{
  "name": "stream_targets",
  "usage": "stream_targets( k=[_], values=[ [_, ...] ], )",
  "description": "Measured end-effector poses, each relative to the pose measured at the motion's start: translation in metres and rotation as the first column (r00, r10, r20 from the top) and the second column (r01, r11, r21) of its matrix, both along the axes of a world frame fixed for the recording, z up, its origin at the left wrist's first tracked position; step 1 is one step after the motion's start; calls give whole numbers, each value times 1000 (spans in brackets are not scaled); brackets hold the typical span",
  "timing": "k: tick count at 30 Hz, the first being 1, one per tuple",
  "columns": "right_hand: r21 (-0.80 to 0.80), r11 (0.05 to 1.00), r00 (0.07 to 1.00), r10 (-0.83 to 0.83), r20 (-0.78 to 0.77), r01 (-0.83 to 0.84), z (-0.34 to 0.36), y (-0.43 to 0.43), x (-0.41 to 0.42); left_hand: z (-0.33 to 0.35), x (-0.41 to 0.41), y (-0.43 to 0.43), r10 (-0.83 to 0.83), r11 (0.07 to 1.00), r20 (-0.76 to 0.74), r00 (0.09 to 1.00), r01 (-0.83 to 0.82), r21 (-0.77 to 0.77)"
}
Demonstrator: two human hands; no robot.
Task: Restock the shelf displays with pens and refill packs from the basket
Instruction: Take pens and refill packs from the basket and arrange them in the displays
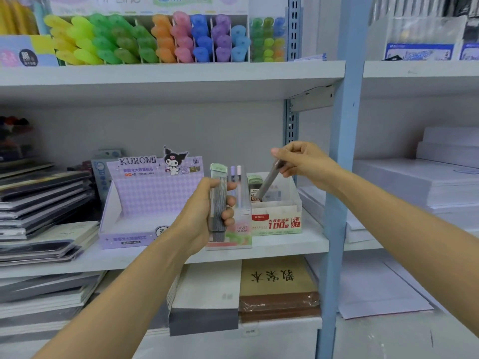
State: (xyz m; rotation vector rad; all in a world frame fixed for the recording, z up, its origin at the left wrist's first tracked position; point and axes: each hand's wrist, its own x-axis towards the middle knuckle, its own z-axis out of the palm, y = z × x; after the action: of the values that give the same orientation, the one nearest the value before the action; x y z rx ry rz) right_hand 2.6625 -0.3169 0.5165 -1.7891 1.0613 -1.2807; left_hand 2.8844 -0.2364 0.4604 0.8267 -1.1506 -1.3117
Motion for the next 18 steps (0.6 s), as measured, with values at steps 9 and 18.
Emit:
stream_targets(
  k=[9, 18],
  values=[
    [-342, 939, 908, -163, -386, 24, -4, -13, 6, -2, 3, 1, 61, 996, 123, 991, -51, -78],
    [-503, 864, 830, -283, -482, 2, -15, -35, 18, -4, 3, -1, 77, 994, 160, 984, -62, -94]
  ],
)
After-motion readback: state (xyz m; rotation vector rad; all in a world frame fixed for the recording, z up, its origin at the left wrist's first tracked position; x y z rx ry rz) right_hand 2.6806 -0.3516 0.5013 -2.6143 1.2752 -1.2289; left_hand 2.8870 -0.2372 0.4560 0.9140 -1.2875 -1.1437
